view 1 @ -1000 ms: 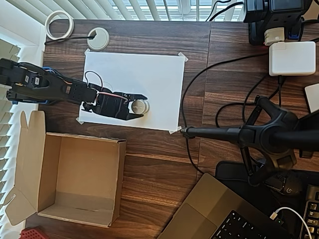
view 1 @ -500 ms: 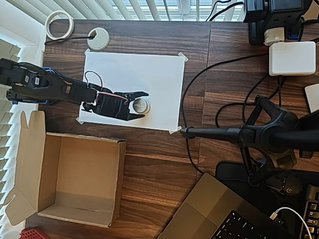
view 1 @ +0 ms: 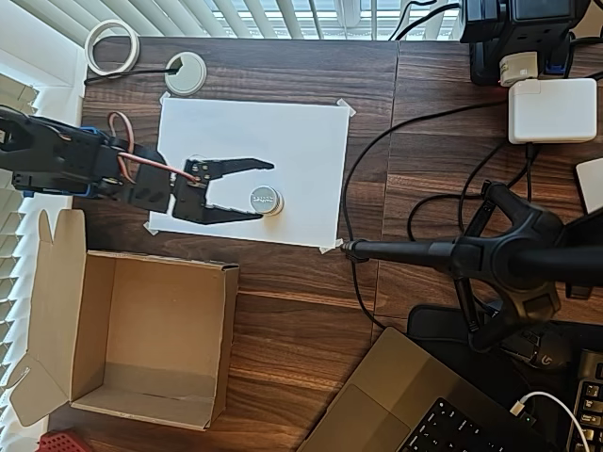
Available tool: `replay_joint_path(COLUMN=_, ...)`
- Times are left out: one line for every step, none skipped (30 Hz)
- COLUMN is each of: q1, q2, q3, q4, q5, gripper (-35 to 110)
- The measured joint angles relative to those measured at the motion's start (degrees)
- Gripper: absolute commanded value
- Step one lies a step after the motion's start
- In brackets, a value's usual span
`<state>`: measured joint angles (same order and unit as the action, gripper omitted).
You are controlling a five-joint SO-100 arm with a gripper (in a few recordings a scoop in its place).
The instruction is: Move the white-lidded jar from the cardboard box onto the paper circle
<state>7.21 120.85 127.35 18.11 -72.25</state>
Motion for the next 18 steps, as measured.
replay_joint_path(q1=-0.53, q2=2.9, q3=2.2, q4=-0.35, q5=2.29, gripper=30)
replay_joint_path(q1=-0.79, q2=6.06, q3=4.57, q4=-0.53, q5=4.66, gripper=30)
replay_joint_path(q1=-0.97, q2=9.14, q3=6.94, q4=-0.62, q5=7.03, gripper=30)
replay_joint_path(q1=-0.97, q2=12.22, q3=9.32, q4=-0.7, q5=9.49, gripper=30)
replay_joint_path(q1=-1.32, q2=15.47, q3=11.78, q4=-0.53, q5=11.95, gripper=30)
replay_joint_path(q1=-1.85, q2=18.54, q3=14.15, q4=-0.09, q5=14.59, gripper=30)
replay_joint_path(q1=-2.81, q2=21.36, q3=16.26, q4=0.44, q5=17.49, gripper=30)
replay_joint_path(q1=-3.43, q2=24.17, q3=18.19, q4=1.41, q5=20.39, gripper=30)
replay_joint_path(q1=-4.04, q2=26.54, q3=19.78, q4=2.55, q5=23.2, gripper=30)
replay_joint_path(q1=-4.39, q2=28.74, q3=21.36, q4=3.6, q5=26.28, gripper=30)
replay_joint_path(q1=-4.75, q2=30.94, q3=23.12, q4=4.57, q5=29.44, gripper=30)
replay_joint_path(q1=-5.54, q2=33.13, q3=24.61, q4=5.89, q5=32.78, gripper=30)
replay_joint_path(q1=-6.59, q2=35.33, q3=26.1, q4=7.21, q5=36.04, gripper=30)
replay_joint_path(q1=-6.94, q2=37.79, q3=27.95, q4=8.53, q5=38.85, gripper=30)
replay_joint_path(q1=-7.29, q2=40.17, q3=29.62, q4=10.2, q5=41.75, gripper=30)
replay_joint_path(q1=-7.21, q2=42.28, q3=30.94, q4=11.95, q5=44.38, gripper=30)
replay_joint_path(q1=-7.65, q2=44.38, q3=32.26, q4=13.89, q5=47.02, gripper=30)
replay_joint_path(q1=-8.53, q2=46.58, q3=33.75, q4=15.73, q5=49.13, gripper=30)
